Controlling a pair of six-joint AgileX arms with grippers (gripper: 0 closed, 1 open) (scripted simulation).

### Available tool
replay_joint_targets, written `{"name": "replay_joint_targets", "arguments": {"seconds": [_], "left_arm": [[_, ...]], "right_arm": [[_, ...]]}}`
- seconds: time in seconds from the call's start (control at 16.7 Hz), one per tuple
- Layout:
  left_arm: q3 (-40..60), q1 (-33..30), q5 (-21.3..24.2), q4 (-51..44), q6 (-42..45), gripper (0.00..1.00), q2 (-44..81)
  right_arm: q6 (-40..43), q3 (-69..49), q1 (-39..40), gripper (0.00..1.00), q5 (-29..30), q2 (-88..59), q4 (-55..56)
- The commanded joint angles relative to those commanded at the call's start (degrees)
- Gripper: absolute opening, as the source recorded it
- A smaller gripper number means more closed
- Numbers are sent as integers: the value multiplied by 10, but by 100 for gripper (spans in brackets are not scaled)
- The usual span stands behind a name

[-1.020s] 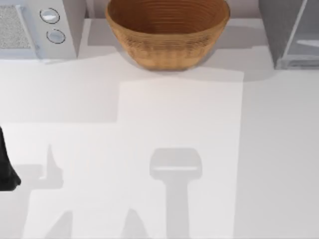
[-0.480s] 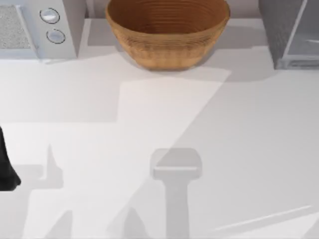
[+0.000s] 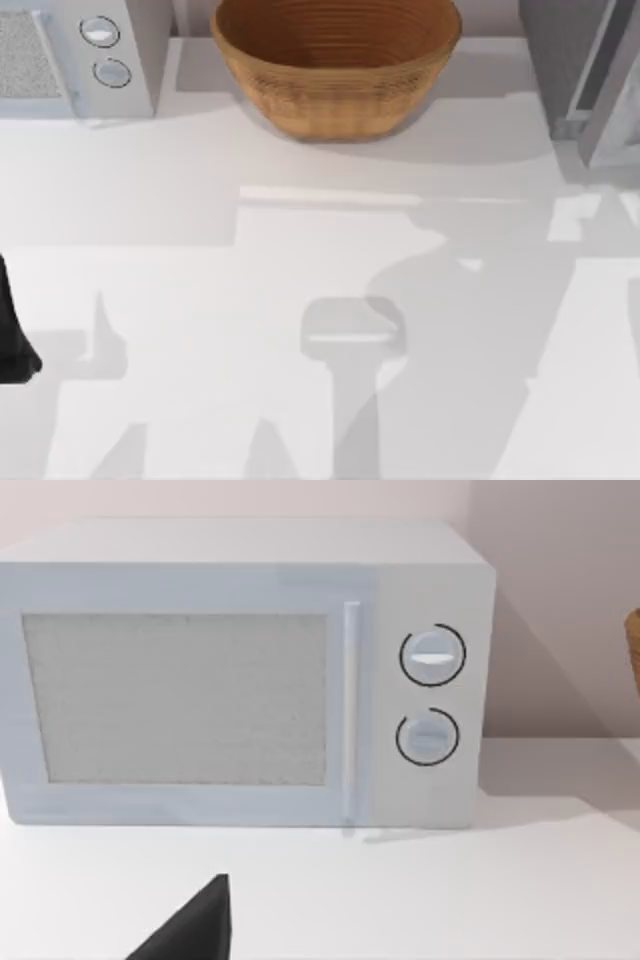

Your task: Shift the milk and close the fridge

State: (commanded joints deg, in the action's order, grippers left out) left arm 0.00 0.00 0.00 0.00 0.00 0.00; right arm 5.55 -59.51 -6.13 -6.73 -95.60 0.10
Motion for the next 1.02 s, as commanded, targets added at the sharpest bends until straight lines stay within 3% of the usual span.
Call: {"name": "replay_joint_targets", "arguments": {"seconds": [0.18,0.6,1.02], "left_arm": [[0,0,0,0,0,100,0],[0,0,0,0,0,100,0],[0,0,0,0,0,100,0]], "right_arm": [[-47,24,43,100,47,23,28],[-48,18,38,100,54,15,28],[-46,-153,38,100,59,-115,-1]]}}
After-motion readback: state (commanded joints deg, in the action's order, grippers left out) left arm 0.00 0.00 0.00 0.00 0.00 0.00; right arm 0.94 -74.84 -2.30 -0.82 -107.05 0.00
